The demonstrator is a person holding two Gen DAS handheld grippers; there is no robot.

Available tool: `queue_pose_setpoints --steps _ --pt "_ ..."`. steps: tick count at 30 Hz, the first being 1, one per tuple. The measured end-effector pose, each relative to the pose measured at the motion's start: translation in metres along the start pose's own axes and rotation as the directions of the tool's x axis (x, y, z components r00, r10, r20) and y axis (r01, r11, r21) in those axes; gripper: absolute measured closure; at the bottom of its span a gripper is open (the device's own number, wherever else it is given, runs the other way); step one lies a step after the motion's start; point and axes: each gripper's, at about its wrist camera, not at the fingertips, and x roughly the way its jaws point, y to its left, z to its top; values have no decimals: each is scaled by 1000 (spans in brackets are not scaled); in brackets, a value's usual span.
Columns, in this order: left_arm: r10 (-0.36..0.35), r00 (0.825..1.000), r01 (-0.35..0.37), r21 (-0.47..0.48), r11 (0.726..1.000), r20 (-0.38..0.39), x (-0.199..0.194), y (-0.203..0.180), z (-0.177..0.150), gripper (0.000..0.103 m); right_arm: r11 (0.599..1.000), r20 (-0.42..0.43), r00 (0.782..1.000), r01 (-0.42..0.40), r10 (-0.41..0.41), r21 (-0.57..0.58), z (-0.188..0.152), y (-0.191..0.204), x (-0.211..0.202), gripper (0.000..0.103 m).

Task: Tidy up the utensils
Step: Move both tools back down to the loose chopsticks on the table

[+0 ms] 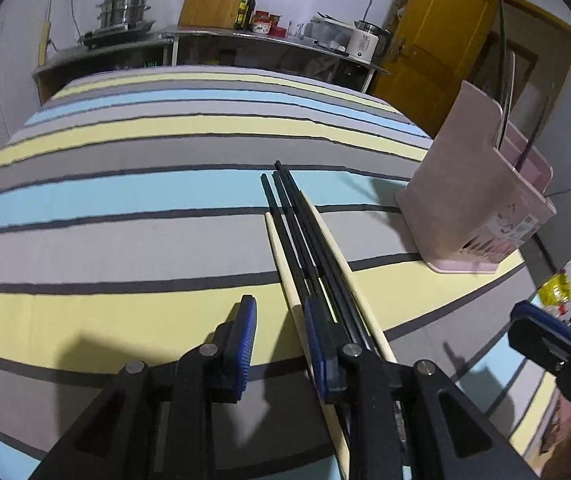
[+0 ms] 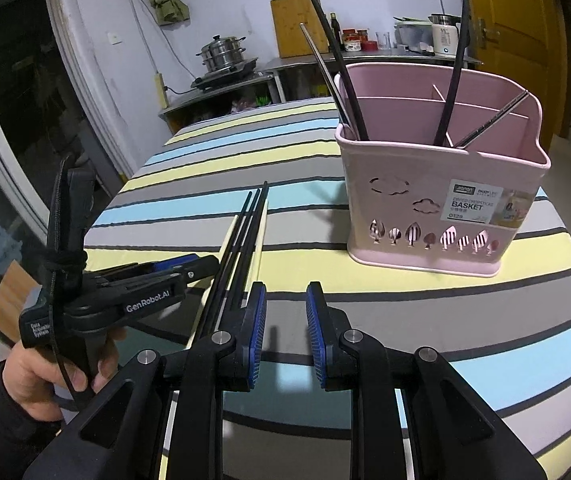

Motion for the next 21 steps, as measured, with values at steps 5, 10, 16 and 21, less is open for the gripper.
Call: queue_pose_setpoints --steps 5,10,16,21 --pt "66 998 -66 31 997 16 2 -3 2 76 1000 -4 1000 -1 1 7 -2 -1 0 81" --pt "79 997 -79 38 996 4 2 1 5 78 1000 -7 1000 -2 2 5 -3 0 -2 81" --pt "72 997 -72 22 997 -5 4 -2 8 76 1000 -16 1000 -6 6 3 -4 3 0 81" --pt "25 1000 -25 -4 1000 -4 0 3 6 71 1000 -18 1000 -8 8 1 -4 3 3 81"
